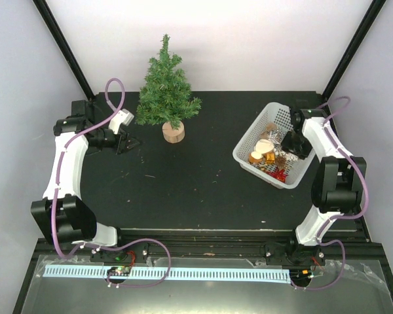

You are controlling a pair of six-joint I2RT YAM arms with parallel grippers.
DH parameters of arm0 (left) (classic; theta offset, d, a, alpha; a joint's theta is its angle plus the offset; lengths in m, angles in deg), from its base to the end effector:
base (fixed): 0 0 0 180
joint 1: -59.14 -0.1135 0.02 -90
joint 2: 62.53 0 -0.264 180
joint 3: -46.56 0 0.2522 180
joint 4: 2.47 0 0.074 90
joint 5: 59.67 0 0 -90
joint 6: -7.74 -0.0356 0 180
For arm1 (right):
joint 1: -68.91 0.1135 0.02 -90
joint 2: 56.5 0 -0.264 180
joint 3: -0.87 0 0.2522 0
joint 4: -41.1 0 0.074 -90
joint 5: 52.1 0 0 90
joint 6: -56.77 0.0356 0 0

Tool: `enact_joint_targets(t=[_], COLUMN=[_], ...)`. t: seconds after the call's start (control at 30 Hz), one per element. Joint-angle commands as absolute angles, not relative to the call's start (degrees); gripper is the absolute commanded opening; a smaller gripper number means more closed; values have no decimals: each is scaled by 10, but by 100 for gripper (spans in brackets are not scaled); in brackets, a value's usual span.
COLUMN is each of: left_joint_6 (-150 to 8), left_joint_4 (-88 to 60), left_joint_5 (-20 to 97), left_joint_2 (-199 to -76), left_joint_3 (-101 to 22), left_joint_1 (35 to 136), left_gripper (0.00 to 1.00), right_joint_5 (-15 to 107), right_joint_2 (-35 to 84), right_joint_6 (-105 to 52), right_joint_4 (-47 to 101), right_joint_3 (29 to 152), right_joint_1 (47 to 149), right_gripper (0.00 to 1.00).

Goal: Decorate the small christmas tree

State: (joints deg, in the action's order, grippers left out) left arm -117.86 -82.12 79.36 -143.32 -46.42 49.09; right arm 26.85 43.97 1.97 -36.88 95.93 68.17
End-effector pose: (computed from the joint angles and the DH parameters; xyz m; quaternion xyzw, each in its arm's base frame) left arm 0.2623 0.0192 0.3374 0.2764 0.8523 -0.3061 0.3217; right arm 0.3315 -0.0111 0.2411 0.3119 0.9435 -0.0748 0.0833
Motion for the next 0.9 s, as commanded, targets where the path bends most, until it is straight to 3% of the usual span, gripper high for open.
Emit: enact_joint_targets(t=[0.0,0.3,0.87], left_joint_6=[-1188,-1179,-1186], left_joint_4=[-805,-801,-797], left_joint_5=[794,804,801], left_joint_2=[-1446,-1468,-1473], left_joint_3=[-463,-475,-459], left_joint_1=[493,493,493], left_gripper=[31,32,32], right_joint_5=[361,414,465], right_joint_2=[450,448,183], right_joint_6=[-29,-39,4], right_joint_4=[-340,-334,-403], right_joint_3=[973,929,639], right_joint_1=[733,875,910], right_gripper=[45,45,44])
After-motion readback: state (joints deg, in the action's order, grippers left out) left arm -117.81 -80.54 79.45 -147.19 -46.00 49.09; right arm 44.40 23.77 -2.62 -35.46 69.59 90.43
